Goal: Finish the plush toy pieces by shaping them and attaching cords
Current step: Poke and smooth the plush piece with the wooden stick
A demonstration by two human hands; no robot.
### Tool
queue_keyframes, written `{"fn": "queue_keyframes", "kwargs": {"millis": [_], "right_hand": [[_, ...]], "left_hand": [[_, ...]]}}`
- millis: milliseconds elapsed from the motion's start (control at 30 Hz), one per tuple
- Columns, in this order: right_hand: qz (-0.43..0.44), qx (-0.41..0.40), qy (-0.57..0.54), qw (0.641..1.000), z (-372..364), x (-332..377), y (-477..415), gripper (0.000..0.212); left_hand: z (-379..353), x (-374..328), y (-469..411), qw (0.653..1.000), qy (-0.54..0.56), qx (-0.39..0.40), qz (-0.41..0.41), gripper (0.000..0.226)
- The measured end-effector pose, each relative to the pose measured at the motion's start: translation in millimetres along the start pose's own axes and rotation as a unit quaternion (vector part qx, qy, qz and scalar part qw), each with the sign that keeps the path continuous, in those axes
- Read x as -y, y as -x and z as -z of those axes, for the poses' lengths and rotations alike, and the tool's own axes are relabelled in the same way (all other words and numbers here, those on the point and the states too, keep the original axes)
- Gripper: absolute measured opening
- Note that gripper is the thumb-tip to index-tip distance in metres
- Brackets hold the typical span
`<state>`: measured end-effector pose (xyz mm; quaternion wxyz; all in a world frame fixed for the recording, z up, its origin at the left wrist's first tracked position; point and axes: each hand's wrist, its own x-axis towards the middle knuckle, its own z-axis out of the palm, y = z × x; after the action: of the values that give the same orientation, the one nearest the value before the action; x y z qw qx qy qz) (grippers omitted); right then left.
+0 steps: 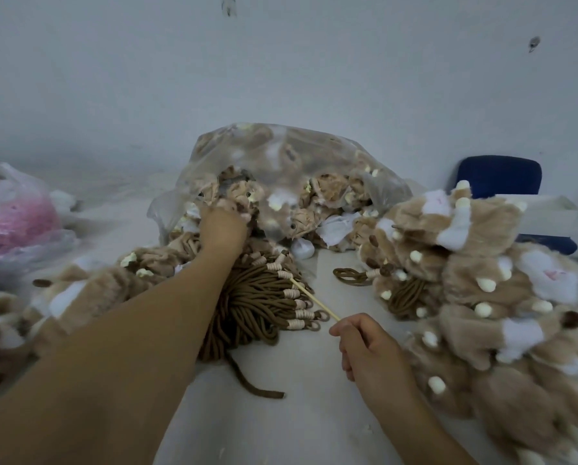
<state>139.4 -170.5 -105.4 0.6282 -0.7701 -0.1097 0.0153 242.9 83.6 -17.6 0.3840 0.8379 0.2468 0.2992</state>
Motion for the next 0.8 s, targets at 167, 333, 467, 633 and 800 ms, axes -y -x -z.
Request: {"fn": "queue_keyframes", "kwargs": {"millis": [167,333,467,633,800], "right_hand": [[0.004,0.012,0.002,1.000,0,4,1,0.020],[0.033,0.011,-0.061,0.998,-3,11,3,0.021],[0.033,0.042,-0.115,0.992,-16,23,9,0.042],[-0.026,0.000,-0.149,0.989,-15,30,11,0.016],[-0.077,-0.017,-0.279,0.957,-10,21,8,0.026]], "left_hand": [[49,-41,57,0.949,0.306,-0.074,0.032,0.043],[59,-27,139,0.833,0.533,0.092,0.118,0.043],[58,-4,179,0.795,0.555,0.184,0.161,0.041],[47,26,200,0.872,0.441,0.178,0.112,0.017],[34,38,207,0.873,0.417,0.241,0.078,0.037]]}}
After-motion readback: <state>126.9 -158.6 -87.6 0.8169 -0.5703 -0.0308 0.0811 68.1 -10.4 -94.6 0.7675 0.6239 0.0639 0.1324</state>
